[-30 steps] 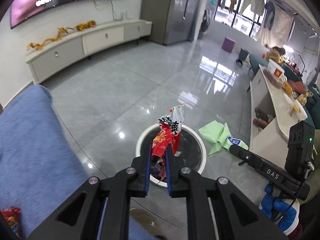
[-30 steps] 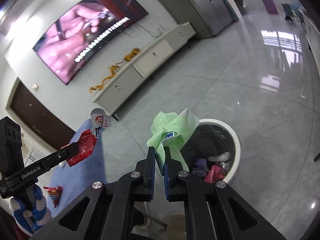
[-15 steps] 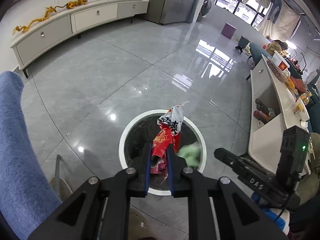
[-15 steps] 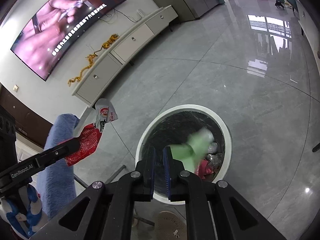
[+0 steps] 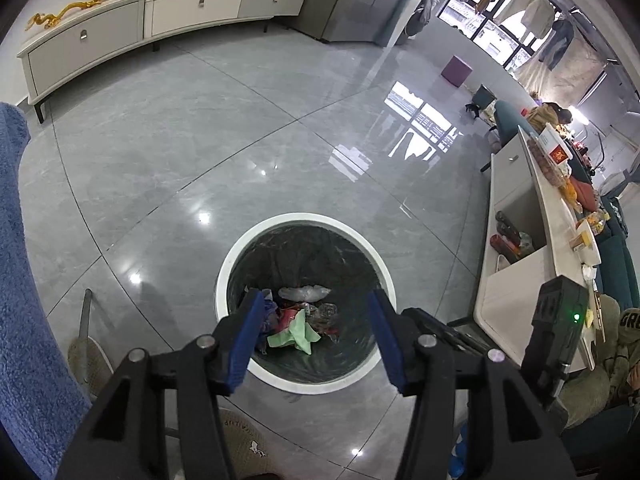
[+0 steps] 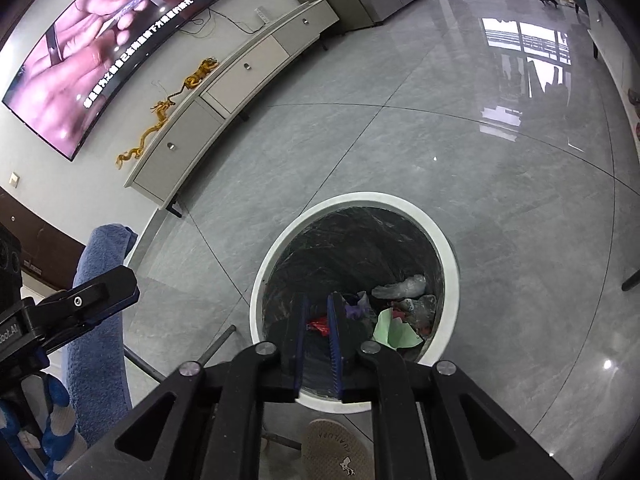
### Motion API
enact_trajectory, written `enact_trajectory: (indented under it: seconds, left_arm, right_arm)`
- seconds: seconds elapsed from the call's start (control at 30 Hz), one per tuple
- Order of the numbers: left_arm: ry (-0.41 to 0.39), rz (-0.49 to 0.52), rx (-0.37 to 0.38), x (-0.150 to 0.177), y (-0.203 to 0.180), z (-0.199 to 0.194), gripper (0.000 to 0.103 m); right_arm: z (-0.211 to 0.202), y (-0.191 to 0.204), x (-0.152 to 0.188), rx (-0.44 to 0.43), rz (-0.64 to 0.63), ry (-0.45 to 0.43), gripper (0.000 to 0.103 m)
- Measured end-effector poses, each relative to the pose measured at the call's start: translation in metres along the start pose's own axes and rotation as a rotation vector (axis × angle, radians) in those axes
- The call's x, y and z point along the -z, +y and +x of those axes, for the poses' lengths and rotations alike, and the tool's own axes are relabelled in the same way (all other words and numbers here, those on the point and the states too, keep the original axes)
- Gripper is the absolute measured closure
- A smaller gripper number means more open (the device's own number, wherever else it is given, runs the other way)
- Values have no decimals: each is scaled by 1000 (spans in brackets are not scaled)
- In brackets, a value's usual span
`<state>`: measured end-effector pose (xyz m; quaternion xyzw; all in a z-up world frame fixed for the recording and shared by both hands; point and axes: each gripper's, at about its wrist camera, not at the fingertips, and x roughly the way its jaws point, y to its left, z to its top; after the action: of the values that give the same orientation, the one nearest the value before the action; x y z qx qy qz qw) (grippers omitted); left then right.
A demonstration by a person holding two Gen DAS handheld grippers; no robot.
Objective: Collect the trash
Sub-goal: 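Open both tools to drop the red wrapper and green paper into the bin, then move both open tools back toward the rug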
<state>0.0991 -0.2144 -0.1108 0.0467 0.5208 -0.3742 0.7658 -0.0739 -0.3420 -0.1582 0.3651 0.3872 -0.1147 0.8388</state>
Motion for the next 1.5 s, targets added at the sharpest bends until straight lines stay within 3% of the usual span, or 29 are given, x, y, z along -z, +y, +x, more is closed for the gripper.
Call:
enact_trajectory:
  seconds: [0.13, 0.3, 0.47, 0.93, 1.1, 1.5]
  left_arm:
    - [-24, -6, -4, 2, -3, -11, 51]
    - [-115, 36, -87, 9, -14, -46, 50]
    - [-239, 94, -202, 29, -26, -91, 35]
    - [-489, 91, -354, 96, -24, -223, 34]
    - [-572, 62, -395, 122, -13, -265, 22]
    - [-730, -20, -471, 184, 30, -350, 20]
  right_arm:
    - [-14, 10, -2, 2, -22, -25, 79]
    - [-40, 28, -4, -6, -55, -79, 66]
    - [-70, 51, 0, -10, -98, -137, 58]
    - [-136, 132, 26, -72, -251, -252, 51]
    - [-156, 168, 40, -105, -330, -284, 48]
    - [-190, 242, 80, -178, -499, -340, 44]
